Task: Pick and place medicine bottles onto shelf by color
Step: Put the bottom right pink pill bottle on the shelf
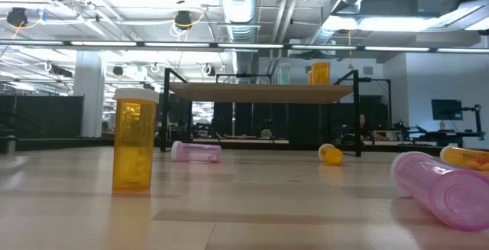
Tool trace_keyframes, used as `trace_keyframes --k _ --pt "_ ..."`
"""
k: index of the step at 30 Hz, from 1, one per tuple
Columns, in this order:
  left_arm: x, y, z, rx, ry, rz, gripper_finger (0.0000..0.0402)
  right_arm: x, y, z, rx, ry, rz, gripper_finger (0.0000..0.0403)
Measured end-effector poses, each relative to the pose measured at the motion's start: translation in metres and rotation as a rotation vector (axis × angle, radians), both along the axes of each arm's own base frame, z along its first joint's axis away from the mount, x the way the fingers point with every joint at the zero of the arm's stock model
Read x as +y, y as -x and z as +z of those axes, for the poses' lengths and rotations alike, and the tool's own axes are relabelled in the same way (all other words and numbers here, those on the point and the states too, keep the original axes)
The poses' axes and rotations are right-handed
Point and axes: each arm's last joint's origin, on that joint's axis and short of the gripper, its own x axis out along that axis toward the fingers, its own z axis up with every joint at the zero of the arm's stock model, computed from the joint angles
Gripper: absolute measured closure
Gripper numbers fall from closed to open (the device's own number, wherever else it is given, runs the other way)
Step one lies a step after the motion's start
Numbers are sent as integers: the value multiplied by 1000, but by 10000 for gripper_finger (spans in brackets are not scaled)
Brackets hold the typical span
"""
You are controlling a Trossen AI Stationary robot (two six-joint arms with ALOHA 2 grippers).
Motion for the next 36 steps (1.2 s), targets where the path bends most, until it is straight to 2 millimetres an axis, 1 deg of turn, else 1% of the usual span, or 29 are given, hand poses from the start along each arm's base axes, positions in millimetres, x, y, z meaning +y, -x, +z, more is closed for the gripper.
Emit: trace_keyframes --k 4,11,23,29,32,36 --pt "0 0 0 0 0 0 178 -1 -1 0 -4 -23 -1 284" --pt "0 0 0 0 0 0 178 -4 -3 0 -9 -38 54 284" --pt "0 0 0 0 0 0 178 -4 -3 0 -7 -37 61 284" --pt "-1 0 0 -2 -5 -34 178 -6 -4 -1 1 -35 55 284" --pt "-1 0 0 -2 -5 -34 190 -7 -5 -1 2 -35 54 284" --pt "-1 0 0 -2 -5 -36 229 -6 -4 -1 4 -34 55 284"
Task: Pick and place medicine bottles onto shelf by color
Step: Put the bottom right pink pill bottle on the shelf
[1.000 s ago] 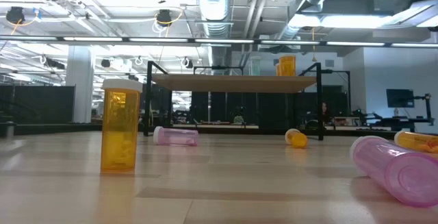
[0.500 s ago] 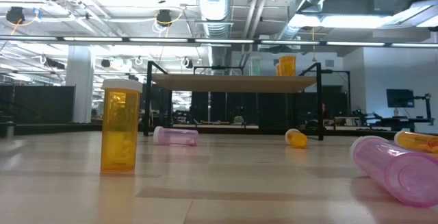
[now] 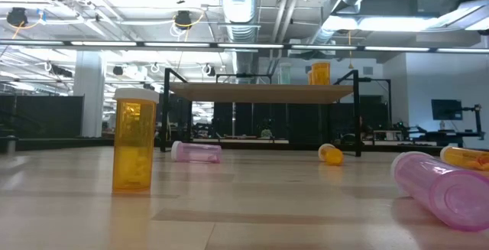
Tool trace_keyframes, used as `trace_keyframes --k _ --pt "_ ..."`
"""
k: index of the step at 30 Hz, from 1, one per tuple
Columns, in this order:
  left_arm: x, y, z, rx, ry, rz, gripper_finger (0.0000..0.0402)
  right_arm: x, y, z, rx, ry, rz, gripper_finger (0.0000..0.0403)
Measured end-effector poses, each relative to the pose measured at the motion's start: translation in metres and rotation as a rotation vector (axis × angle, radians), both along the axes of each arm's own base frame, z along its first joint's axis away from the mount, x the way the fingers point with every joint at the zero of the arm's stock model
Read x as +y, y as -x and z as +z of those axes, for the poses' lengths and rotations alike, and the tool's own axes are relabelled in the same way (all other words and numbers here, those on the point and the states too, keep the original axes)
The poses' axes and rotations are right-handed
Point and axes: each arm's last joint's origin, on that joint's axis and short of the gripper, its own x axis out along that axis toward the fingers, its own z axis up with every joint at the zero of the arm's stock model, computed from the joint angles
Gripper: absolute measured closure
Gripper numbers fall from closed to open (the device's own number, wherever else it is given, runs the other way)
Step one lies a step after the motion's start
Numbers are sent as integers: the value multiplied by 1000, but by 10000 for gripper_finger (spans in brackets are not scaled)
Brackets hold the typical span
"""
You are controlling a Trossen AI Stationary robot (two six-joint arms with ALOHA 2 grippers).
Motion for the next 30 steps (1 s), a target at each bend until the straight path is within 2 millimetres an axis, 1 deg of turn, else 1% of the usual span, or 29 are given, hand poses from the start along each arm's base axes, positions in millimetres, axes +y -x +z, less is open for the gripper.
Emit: trace_keyframes --k 3,7,13,18,22,30 --pt "0 0 0 0 0 0 257 0 0 0 0 0 0 284" --pt "0 0 0 1 1 8 280 0 0 -1 7 4 0 284" --pt "0 0 0 1 1 10 297 0 0 -1 13 7 0 284" --pt "0 0 0 1 1 10 301 0 0 -1 13 3 0 281" --pt "1 0 0 5 1 21 302 0 0 -2 18 4 0 259" --pt "2 -1 -5 53 -16 78 302 0 0 -5 50 17 -3 198"
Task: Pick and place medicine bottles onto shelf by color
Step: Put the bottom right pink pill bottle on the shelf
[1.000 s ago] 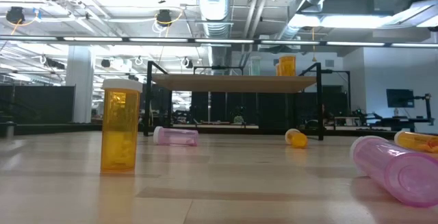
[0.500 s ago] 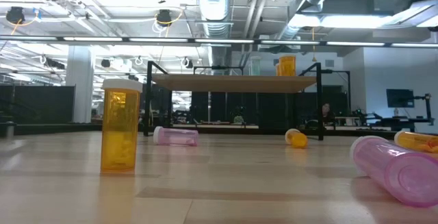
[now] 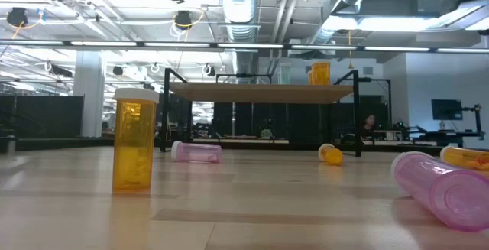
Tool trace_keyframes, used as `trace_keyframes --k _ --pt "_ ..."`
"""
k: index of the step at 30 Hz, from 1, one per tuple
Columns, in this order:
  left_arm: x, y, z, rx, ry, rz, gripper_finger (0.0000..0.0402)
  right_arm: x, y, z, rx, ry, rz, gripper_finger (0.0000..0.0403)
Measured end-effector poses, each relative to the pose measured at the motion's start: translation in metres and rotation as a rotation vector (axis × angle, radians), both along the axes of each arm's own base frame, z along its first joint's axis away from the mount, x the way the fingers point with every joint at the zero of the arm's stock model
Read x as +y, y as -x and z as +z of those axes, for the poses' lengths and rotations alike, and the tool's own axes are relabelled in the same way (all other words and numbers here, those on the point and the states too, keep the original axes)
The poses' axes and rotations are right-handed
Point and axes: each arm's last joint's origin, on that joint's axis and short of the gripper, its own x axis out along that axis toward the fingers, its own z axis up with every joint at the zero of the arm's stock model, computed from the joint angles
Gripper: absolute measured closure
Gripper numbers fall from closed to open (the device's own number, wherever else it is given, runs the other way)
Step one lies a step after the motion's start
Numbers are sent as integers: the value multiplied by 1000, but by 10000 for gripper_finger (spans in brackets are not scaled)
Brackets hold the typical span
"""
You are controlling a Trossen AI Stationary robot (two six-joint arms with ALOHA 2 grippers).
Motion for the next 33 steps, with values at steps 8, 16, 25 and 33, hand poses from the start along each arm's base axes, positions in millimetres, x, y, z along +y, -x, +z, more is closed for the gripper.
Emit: trace_keyframes --k 8,16,25,33 --pt "2 2 -4 68 -39 28 302 -4 8 -5 157 -40 -9 168" --pt "9 3 -13 189 -91 149 302 -14 29 18 225 -106 -27 168" --pt "14 2 -19 244 -92 163 302 -34 37 42 177 -95 -60 168" --pt "14 2 -20 249 -94 160 302 -50 28 54 261 -79 -73 168"
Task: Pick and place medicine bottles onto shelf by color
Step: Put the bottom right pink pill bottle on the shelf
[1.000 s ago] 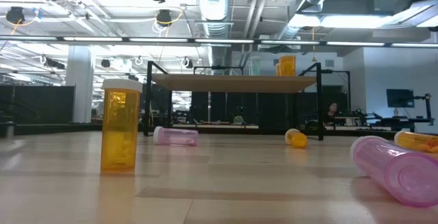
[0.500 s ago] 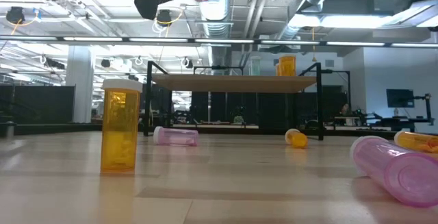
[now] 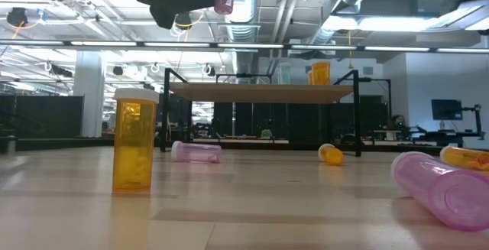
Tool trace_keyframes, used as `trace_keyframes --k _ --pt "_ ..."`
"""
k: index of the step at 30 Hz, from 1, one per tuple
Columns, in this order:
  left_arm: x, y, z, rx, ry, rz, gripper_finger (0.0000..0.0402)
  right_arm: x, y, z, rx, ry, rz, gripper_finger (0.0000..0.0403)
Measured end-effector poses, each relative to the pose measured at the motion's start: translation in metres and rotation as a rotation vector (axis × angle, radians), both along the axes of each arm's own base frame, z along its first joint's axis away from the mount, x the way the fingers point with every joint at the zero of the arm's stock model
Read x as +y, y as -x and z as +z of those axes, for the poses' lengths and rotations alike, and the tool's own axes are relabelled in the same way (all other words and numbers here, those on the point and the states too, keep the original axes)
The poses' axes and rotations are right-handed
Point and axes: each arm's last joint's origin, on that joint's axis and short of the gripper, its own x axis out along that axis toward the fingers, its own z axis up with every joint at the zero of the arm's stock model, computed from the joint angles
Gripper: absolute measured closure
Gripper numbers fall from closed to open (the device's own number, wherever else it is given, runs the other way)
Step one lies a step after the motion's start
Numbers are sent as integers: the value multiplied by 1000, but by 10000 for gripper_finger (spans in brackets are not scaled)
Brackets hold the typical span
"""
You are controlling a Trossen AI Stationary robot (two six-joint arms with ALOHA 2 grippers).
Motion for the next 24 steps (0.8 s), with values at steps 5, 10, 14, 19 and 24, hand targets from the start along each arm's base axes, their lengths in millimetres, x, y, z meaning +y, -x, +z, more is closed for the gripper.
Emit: trace_keyframes --k 5,10,14,19,24 --pt "0 0 0 3 -1 1 302 3 -13 20 80 36 -1 168" --pt "0 0 -1 6 3 -8 302 9 -29 19 160 66 28 168" --pt "0 0 -1 11 8 -18 302 13 -41 15 199 104 49 168" --pt "0 0 -2 18 9 -23 302 16 -55 11 232 140 57 168" --pt "0 0 -2 22 8 -21 302 11 -61 9 291 125 42 168"
